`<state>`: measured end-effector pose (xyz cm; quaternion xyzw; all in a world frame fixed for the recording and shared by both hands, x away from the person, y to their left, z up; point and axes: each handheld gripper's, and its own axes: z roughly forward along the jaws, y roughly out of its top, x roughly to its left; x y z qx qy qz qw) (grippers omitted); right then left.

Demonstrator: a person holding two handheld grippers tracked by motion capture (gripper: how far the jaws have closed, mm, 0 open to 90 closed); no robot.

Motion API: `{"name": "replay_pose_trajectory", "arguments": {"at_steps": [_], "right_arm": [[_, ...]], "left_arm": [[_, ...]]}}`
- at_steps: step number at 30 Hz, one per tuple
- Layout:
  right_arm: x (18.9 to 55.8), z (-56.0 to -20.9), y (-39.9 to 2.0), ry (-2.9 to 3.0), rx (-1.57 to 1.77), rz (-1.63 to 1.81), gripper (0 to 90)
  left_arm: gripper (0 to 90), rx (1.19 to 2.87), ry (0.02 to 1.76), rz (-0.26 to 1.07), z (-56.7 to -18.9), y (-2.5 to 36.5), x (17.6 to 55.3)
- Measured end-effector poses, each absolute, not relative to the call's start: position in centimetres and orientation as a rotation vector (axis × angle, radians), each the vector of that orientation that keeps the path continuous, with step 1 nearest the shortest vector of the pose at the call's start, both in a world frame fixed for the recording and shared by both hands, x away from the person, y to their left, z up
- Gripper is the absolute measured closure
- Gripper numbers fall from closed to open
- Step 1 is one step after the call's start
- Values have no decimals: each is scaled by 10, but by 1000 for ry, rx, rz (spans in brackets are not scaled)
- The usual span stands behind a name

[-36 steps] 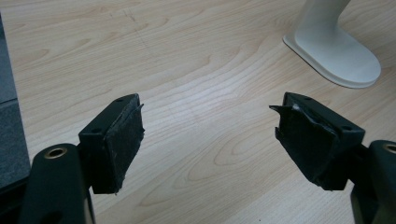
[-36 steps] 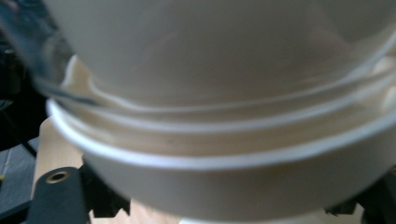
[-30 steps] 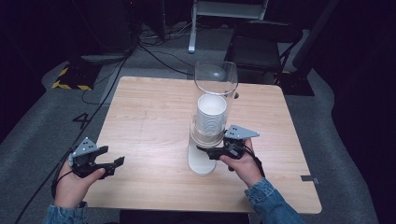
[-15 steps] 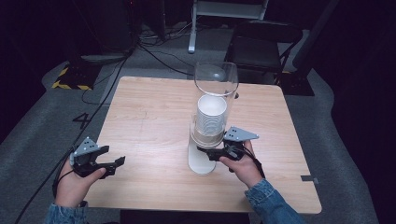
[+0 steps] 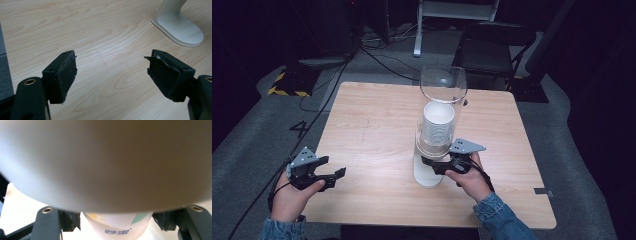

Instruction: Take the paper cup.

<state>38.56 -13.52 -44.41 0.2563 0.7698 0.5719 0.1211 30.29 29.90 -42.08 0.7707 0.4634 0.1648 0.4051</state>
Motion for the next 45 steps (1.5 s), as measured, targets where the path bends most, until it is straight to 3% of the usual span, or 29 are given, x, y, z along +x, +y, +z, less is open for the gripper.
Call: {"name": "replay_pose_trajectory", "arguments": {"at_steps": [45], "right_arm": [[373,-470,-160,2422,774,1387,349]], "left_arm": [[225,1974,1106,362,-422,280,328]]}}
